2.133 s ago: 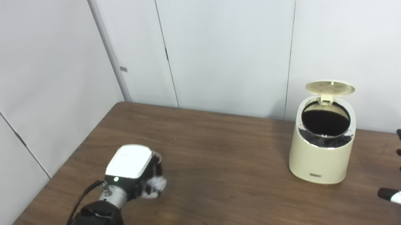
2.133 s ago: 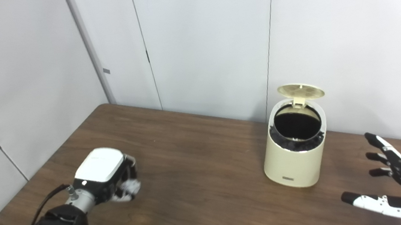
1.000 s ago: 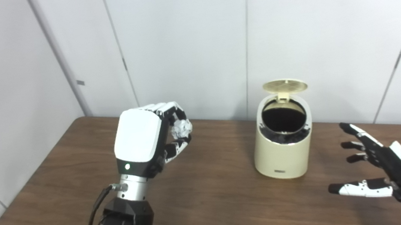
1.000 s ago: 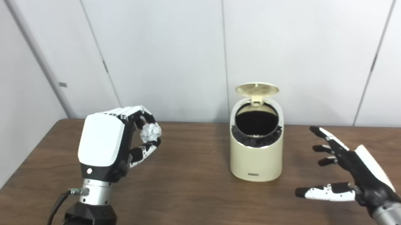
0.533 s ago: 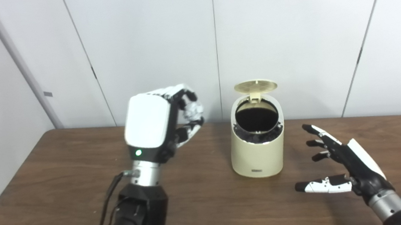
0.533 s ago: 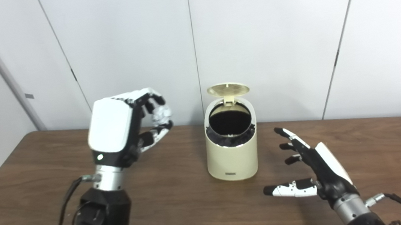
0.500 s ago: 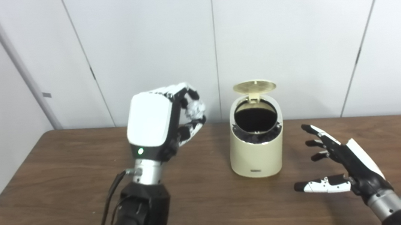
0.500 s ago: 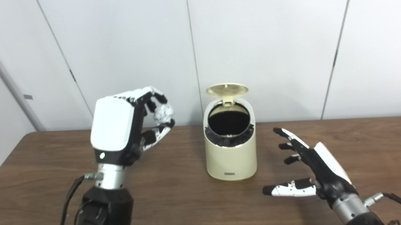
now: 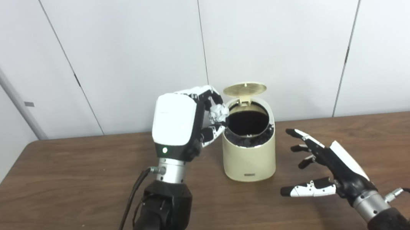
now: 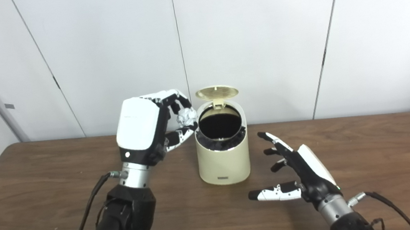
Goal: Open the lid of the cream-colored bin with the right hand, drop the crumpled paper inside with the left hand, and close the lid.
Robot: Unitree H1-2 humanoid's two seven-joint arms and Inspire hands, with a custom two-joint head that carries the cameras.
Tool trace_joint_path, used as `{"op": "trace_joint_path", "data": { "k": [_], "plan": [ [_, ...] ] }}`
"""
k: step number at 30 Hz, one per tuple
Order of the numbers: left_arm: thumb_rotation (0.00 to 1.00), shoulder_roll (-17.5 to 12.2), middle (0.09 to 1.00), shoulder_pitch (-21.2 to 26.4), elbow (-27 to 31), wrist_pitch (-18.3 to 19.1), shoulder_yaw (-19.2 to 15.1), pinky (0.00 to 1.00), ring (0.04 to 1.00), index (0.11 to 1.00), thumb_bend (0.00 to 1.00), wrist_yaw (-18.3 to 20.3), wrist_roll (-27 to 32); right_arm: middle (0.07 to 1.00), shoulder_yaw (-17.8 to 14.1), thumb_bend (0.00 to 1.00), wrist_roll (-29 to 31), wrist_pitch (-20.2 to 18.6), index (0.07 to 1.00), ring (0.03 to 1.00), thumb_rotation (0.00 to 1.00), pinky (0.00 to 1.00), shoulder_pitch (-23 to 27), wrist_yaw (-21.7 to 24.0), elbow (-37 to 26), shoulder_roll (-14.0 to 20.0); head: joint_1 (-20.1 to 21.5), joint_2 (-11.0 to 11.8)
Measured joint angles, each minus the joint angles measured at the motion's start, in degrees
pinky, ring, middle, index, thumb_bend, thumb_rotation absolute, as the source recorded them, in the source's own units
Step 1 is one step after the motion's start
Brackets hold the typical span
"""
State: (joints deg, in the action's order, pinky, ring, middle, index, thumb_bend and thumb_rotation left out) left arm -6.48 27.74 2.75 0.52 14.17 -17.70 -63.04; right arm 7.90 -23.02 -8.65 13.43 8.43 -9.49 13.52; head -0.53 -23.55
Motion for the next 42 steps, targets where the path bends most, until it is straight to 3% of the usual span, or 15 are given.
{"op": "trace_joint_path", "data": {
  "k": [5, 7, 13, 16, 35, 42],
  "plan": [
    [0.00, 0.56, 0.473, 1.23, -2.36, -0.04, 1.46, 0.19, 0.314, 0.483, 0.53, -0.69, 0.33, 0.927, 0.06, 0.74, -0.55, -0.01, 0.899, 0.820, 0.26, 0.64, 0.00, -0.29, -0.01, -0.34, 0.79, 0.26],
    [0.00, 0.73, 0.424, 1.76, -3.49, -0.04, 2.00, 0.21, 0.335, 0.515, 0.52, -1.39, 0.32, 0.932, 0.14, 0.74, -0.56, -0.02, 0.903, 0.825, 0.26, 0.64, 0.01, -0.30, -0.02, -0.51, 1.05, 0.26],
    [0.00, 1.02, 0.472, 2.10, -6.05, -0.02, 3.61, 0.19, 0.335, 0.484, 0.53, -2.99, 0.24, 0.928, 0.17, 0.75, -1.06, -0.09, 0.901, 0.818, 0.27, 0.63, 0.01, -0.30, -0.19, -0.63, 1.32, 0.18],
    [0.00, 1.00, 0.474, 2.66, -7.91, 0.00, 4.25, 0.26, 0.374, 0.485, 0.53, -3.13, 0.27, 0.928, 0.17, 0.75, -1.40, -0.13, 0.902, 0.817, 0.28, 0.63, 0.01, -0.30, -0.24, -0.63, 1.32, 0.18],
    [0.00, 0.05, 0.417, 8.65, -21.72, 0.12, 8.30, 0.33, 0.408, 0.525, 0.52, -9.11, -0.02, 0.937, 0.06, 0.75, -2.03, -0.22, 0.912, 0.834, 0.31, 0.65, 0.05, -0.29, -0.60, -0.57, 2.11, 0.18],
    [0.00, 0.12, 0.442, 10.03, -23.11, 1.13, 9.14, 0.47, 0.521, 0.532, 0.52, -8.64, 0.16, 0.940, -0.93, 0.74, -0.45, -0.17, 0.906, 0.841, 0.25, 0.67, 0.07, -0.23, -0.60, -0.17, 1.85, 0.00]
  ]
}}
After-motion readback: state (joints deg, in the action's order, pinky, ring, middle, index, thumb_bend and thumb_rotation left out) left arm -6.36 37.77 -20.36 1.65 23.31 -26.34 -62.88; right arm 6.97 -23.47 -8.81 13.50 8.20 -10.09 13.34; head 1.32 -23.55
